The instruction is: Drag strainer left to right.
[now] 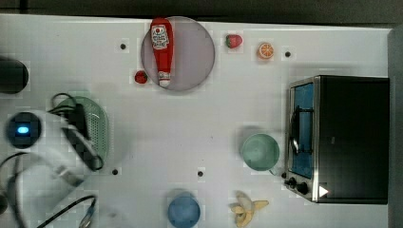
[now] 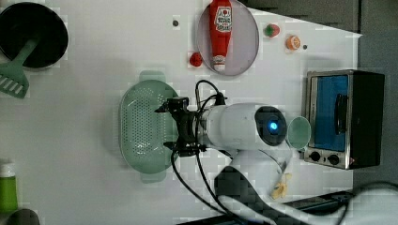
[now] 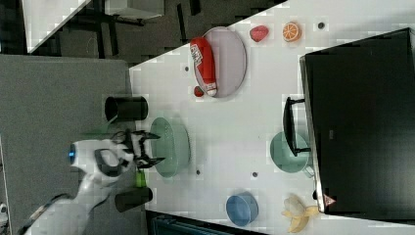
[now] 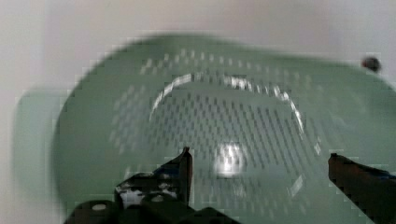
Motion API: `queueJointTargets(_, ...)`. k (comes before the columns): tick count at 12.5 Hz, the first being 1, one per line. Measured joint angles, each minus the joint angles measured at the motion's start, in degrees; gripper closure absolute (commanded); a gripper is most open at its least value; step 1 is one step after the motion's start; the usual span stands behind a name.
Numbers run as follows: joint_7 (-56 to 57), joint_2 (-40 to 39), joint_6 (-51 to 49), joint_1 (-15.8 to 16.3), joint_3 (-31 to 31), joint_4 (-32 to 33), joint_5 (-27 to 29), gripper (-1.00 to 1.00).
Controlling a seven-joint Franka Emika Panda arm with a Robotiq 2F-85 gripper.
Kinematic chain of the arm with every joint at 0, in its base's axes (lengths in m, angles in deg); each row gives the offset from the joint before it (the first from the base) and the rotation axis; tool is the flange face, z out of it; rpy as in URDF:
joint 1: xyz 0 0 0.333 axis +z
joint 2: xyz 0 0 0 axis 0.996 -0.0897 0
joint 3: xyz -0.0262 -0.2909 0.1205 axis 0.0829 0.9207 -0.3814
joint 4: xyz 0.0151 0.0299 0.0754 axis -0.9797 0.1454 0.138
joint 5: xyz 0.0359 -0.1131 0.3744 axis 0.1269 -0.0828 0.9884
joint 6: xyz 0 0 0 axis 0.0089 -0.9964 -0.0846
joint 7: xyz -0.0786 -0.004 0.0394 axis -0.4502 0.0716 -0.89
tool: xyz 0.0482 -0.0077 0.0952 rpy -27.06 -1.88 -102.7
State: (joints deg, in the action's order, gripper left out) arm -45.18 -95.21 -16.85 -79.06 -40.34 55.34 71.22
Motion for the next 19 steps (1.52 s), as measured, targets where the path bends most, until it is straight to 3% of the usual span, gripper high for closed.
queueJointTargets(5,-2.8,-7.1,1.3,1.8,8.5,3.2,0.5,-1.0)
queueJointTargets(13,-5.0,-4.0,7.1,2.7,10.4,3.7,1.2,-1.0)
queueJointTargets(17,-5.0,-5.0,7.0,5.1,13.3,5.4,1.5,-1.0)
queueJointTargets(19,-5.1,-4.7,7.6,4.5,13.9,5.5,0.4,-1.0)
